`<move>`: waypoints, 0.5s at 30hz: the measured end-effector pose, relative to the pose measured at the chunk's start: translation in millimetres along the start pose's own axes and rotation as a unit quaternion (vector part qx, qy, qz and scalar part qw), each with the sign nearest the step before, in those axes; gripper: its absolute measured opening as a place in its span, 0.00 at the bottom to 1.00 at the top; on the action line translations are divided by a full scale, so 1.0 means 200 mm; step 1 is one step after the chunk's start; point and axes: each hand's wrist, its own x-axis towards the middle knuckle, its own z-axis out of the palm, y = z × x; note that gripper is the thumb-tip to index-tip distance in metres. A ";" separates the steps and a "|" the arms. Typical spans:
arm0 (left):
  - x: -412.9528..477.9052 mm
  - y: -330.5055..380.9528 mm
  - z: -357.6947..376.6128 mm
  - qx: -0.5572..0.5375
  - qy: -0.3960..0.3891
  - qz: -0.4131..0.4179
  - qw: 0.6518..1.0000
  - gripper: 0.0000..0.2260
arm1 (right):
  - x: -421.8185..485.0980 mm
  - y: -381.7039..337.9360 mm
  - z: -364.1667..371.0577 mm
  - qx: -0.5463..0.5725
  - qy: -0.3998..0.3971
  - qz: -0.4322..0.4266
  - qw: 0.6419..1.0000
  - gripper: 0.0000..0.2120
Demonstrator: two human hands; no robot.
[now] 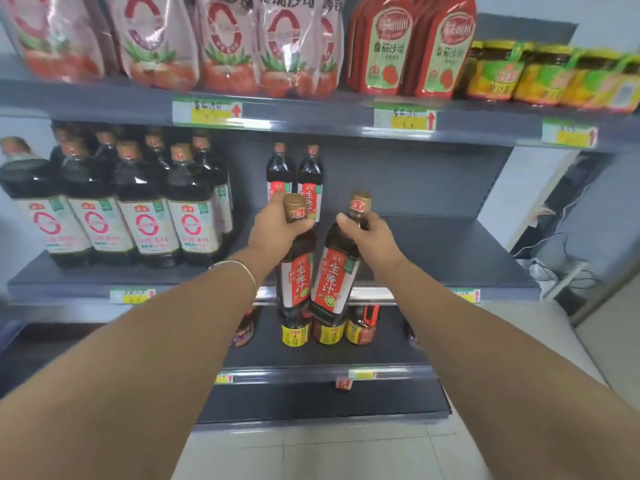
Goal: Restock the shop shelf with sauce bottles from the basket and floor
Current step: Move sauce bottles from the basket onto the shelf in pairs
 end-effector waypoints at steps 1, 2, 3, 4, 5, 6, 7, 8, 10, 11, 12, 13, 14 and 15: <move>0.08 0.00 0.01 -0.003 0.003 0.006 1.000 0.19 | 0.07 -0.01 0.01 0.003 0.005 -0.004 1.000 0.14; 0.15 0.00 0.02 -0.003 0.005 0.011 1.000 0.18 | 0.14 -0.02 0.01 0.008 0.009 -0.009 1.000 0.14; 0.22 0.00 0.03 -0.003 0.005 0.014 1.000 0.18 | 0.20 -0.03 0.02 0.013 0.014 -0.013 1.000 0.14; 0.27 -0.01 0.04 -0.004 0.005 0.013 1.000 0.18 | 0.26 -0.02 0.03 0.015 0.016 -0.017 1.000 0.13; 0.33 -0.02 0.06 -0.005 0.007 0.010 1.000 0.18 | 0.31 -0.02 0.03 0.014 0.016 -0.021 1.000 0.13; 0.37 -0.03 0.07 -0.005 0.009 0.007 1.000 0.18 | 0.37 -0.01 0.04 0.009 0.011 -0.024 1.000 0.12; 0.41 -0.06 0.09 -0.004 0.010 0.004 1.000 0.17 | 0.42 0.00 0.05 0.002 0.003 -0.025 1.000 0.12; 0.44 -0.08 0.11 -0.004 0.008 0.002 1.000 0.17 | 0.46 0.01 0.06 -0.006 -0.007 -0.028 1.000 0.13; 0.51 -0.12 0.13 -0.015 0.010 -0.009 1.000 0.17 | 0.57 0.05 0.08 -0.027 -0.028 -0.034 0.999 0.16; 0.54 -0.13 0.14 -0.025 0.015 -0.016 0.999 0.17 | 0.61 0.07 0.09 -0.038 -0.040 -0.036 0.998 0.18; 0.59 -0.14 0.15 -0.033 0.020 -0.024 0.999 0.17 | 0.66 0.09 0.10 -0.048 -0.052 -0.036 0.997 0.20; 0.62 -0.15 0.15 -0.042 0.022 -0.034 0.998 0.17 | 0.69 0.11 0.12 -0.051 -0.063 -0.036 0.996 0.21; 0.65 -0.17 0.16 -0.055 0.019 -0.044 0.997 0.17 | 0.72 0.12 0.12 -0.048 -0.072 -0.035 0.996 0.22; 0.67 -0.18 0.16 -0.071 0.012 -0.050 0.996 0.16 | 0.75 0.13 0.13 -0.044 -0.080 -0.033 0.995 0.22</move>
